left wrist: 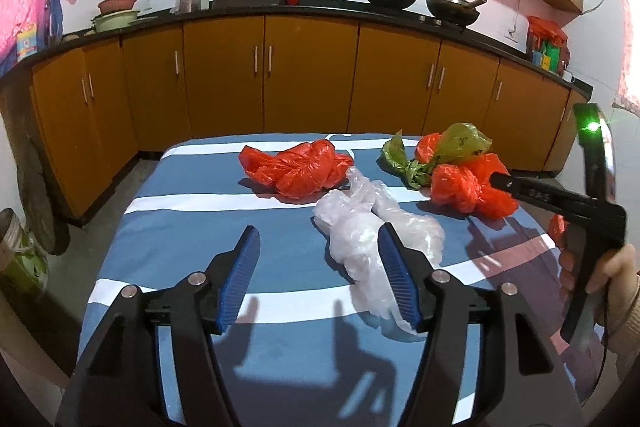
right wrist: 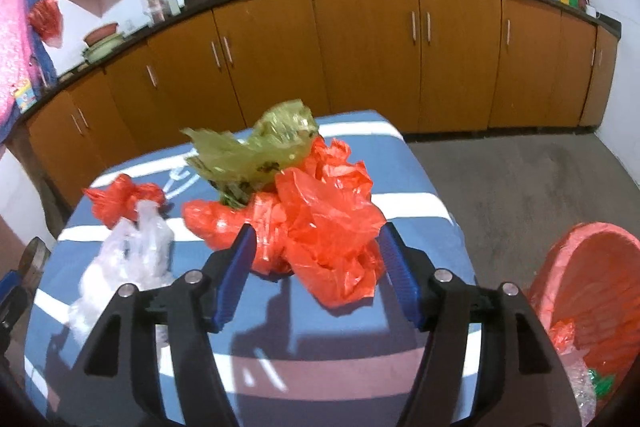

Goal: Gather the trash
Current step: 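Move both tools back to the table toward the red and bubble-wrap bags, then grasp the red bag with the right tool while the left tool grasps a bubble-wrap bag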

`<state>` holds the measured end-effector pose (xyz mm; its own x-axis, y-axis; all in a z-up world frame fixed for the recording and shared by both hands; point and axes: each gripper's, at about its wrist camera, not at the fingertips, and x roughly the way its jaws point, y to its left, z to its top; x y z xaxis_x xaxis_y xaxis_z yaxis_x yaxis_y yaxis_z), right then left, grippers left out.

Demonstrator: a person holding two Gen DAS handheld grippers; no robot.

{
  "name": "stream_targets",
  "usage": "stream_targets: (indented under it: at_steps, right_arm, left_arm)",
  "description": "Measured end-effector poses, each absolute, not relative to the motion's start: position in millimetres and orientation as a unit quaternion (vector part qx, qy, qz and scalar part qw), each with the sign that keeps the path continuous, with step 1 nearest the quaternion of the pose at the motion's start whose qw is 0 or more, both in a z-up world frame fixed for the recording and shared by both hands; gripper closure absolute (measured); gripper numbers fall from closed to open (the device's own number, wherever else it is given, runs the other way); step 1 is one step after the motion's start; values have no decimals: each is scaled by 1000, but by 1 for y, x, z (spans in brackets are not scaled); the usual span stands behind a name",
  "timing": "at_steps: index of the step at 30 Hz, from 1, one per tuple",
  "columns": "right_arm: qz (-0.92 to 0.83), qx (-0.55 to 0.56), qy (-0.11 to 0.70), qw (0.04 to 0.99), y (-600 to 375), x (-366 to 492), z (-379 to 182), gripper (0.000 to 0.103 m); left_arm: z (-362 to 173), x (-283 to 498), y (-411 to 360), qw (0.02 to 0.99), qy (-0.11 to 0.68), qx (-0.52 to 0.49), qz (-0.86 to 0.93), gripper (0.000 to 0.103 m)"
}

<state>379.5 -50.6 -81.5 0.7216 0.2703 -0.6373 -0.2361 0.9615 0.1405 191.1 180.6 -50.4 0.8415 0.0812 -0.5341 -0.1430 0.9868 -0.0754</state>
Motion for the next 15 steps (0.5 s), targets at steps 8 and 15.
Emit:
stream_targets:
  at_steps: [8, 15]
  right_arm:
    - [144, 8, 370, 918, -48, 377, -95, 96]
    - [166, 19, 337, 926, -56, 341, -83, 98]
  left_arm:
    - [-57, 206, 181, 955, 285, -67, 47, 41]
    - [-63, 222, 171, 950, 303, -60, 40, 41]
